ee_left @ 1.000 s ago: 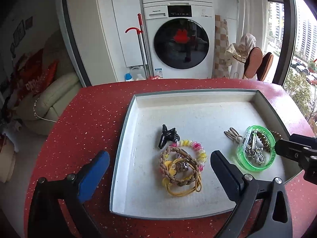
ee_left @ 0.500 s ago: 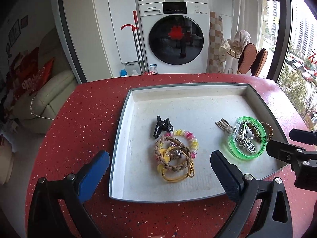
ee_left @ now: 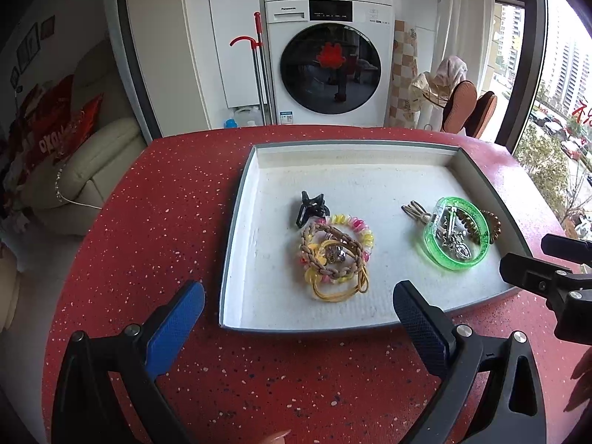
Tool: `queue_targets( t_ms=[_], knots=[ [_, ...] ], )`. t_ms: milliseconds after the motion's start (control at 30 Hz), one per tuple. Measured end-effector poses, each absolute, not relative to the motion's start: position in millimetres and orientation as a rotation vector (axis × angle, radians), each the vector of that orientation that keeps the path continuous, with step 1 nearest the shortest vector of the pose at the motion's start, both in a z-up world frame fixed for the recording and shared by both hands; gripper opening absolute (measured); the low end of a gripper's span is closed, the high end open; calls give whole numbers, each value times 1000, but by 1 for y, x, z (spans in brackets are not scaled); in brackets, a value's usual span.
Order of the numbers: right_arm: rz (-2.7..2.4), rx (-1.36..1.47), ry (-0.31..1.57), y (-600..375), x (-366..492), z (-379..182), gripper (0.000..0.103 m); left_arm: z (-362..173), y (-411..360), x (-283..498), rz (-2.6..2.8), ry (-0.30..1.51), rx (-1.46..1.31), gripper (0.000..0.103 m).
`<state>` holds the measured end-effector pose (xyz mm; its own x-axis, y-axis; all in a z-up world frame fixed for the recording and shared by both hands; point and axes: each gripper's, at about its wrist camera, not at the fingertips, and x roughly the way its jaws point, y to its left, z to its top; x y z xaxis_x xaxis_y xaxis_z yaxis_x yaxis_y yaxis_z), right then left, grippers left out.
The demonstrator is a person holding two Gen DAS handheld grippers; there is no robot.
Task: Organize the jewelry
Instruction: 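Withdraw both open tools away from the tray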
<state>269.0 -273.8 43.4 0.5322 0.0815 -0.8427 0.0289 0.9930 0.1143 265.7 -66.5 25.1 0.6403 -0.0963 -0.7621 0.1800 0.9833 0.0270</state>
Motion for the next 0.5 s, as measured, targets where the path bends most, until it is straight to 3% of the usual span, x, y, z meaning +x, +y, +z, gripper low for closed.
queue_targets(
  t_ms=[500],
  knots=[
    [8, 123, 956, -269, 205, 29, 90, 12, -52, 206, -143, 853, 71, 103]
  ],
)
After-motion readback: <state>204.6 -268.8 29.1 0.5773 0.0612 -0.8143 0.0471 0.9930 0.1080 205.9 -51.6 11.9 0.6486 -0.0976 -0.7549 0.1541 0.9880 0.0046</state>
